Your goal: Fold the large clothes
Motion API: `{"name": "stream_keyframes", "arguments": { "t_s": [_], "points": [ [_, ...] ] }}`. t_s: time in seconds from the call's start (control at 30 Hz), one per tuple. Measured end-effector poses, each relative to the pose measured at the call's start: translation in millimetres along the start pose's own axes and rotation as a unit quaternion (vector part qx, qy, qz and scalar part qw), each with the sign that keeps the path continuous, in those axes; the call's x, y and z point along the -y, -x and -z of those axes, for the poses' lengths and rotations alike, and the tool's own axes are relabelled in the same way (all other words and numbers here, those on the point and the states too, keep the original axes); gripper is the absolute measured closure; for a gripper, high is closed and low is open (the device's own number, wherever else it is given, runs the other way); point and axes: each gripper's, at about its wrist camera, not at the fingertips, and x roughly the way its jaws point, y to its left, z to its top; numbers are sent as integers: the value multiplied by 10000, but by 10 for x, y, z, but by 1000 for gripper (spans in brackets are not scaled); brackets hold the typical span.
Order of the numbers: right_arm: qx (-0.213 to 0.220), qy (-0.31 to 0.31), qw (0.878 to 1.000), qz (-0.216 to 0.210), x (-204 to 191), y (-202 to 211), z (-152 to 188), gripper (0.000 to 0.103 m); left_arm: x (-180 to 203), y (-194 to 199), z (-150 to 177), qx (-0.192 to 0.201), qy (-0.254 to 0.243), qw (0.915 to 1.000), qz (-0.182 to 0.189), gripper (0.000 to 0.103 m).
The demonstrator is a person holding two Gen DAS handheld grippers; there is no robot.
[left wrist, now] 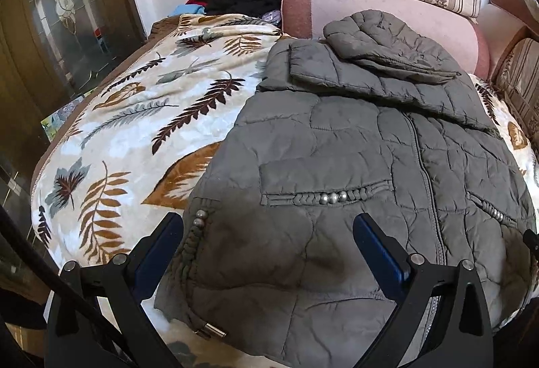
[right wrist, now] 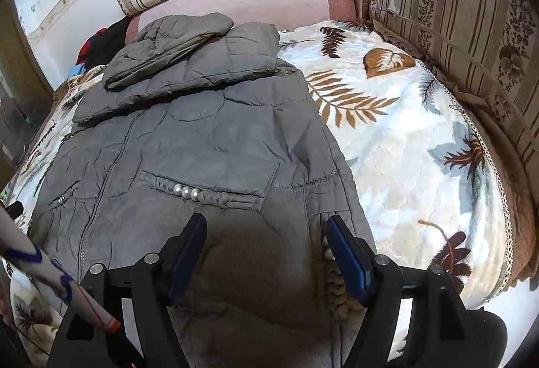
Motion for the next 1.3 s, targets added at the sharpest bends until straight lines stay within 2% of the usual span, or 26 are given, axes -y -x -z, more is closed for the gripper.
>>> {"name": "stream_keyframes", "arguments": {
  "t_s": [0.63,0.77,0.9,1.07,1.17,1.3],
  "points": [
    [-28,145,9996,223,-50,-60,5,21,-175,-221,32,-270,200,9994,111,2],
    [31,55,9993,373,72,-24,-42,21,-506,-264,-60,-303,528,9980,167,2],
    [73,-221,9985,505,323,18,-118,21,-1065,-348,-170,-386,1154,9923,252,2],
    [-78,-519,9977,437,628,-54,-176,20,-1455,-652,-170,-684,1537,9814,921,2],
    [-162,-809,9962,270,804,-115,-207,20,-1438,-895,-128,-935,1517,9730,1467,4],
    [-265,-1159,9927,-225,943,-202,-263,20,-1267,-1138,-99,-1203,1369,9573,2244,6]
  ]
}}
